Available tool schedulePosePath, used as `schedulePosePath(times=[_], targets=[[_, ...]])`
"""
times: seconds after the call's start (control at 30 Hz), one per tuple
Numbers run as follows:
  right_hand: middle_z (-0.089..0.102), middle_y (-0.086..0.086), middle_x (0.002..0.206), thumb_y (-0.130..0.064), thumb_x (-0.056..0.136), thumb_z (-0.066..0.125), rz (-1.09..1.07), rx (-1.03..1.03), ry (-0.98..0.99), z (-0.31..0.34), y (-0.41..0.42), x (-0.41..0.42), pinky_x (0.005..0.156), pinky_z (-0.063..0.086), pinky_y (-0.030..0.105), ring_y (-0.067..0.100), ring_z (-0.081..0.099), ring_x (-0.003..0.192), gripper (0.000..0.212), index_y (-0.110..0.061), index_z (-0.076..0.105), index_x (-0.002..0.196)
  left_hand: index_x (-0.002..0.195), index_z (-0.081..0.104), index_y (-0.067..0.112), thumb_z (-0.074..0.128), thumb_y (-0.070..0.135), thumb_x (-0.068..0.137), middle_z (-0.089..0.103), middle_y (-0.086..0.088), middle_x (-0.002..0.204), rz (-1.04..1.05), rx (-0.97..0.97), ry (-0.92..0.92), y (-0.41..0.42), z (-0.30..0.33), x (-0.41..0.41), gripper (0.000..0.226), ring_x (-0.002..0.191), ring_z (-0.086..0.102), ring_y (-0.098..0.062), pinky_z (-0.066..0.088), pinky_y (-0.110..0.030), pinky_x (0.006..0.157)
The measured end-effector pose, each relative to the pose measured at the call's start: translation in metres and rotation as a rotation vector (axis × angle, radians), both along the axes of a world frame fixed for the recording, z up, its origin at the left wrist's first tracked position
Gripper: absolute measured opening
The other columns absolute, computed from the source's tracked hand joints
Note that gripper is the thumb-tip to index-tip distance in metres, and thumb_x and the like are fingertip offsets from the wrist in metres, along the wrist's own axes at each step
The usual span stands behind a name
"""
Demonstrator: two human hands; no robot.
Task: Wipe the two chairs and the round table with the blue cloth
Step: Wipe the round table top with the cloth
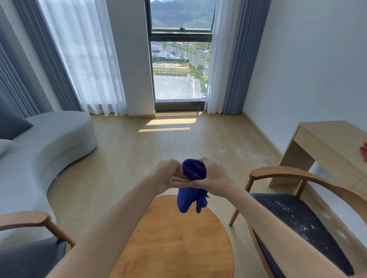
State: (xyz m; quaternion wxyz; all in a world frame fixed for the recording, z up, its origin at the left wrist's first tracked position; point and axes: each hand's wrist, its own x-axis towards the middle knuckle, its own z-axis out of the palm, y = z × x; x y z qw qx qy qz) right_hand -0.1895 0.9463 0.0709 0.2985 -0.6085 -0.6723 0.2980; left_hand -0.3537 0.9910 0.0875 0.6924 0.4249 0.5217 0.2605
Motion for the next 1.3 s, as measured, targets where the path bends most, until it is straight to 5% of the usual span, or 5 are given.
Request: schedulePosePath(times=[0.23,0.53,0.77,0.97,1.3], targets=[[0.068,-0.017,0.099,-0.002,0.081,0.066,0.070,0.054,0.183,0.000,-0.017,0.047,0.078,0.051,0.019,0.005,0.062,0.096,0.045,-0.039,0.059,0.105,0.105,0.055,0.028,0.073,0.015,0.072,0.059,0.007,0.106,-0.334,0.585,0.417,-0.014,-0.029,0.002,0.040,0.099,0.056,-0.008,0.046,-0.019,0.073],[0.069,0.000,0.112,0.008,0.088,0.054,-0.209,0.071,0.484,-0.004,-0.058,0.109,0.090,0.051,0.026,0.013,0.062,0.107,0.042,-0.019,0.062,0.119,0.123,0.049,0.030,0.078,0.023,0.067,0.066,0.002,0.111,-0.698,0.462,0.082,-0.036,-0.059,0.061,0.064,0.097,0.066,-0.019,0.058,-0.036,0.081],[0.071,-0.002,0.112,-0.008,0.096,0.051,-0.607,0.054,0.537,-0.026,-0.119,0.173,0.092,0.051,0.028,0.014,0.064,0.107,0.030,-0.022,0.065,0.118,0.119,0.053,0.032,0.080,0.055,0.062,0.067,0.005,0.109,-0.861,0.331,-0.094,-0.051,-0.087,0.138,0.067,0.094,0.068,-0.012,0.053,-0.021,0.069],[0.068,-0.011,0.114,-0.015,0.094,0.054,-0.715,0.082,0.442,-0.028,-0.172,0.235,0.094,0.051,0.026,0.009,0.061,0.111,0.032,-0.032,0.061,0.120,0.110,0.046,0.039,0.069,0.052,0.064,0.045,0.016,0.121,-0.807,0.880,0.119,-0.072,-0.095,0.230,0.053,0.115,0.040,-0.008,0.041,-0.030,0.097],[0.068,-0.005,0.117,-0.024,0.090,0.055,-0.783,0.155,0.613,-0.048,-0.222,0.391,0.090,0.051,0.028,0.014,0.062,0.112,0.031,-0.034,0.065,0.118,0.119,0.042,0.044,0.075,0.059,0.069,0.059,0.020,0.111,-1.001,0.615,-0.015,-0.129,-0.118,0.394,0.062,0.100,0.061,-0.002,0.056,-0.025,0.083]])
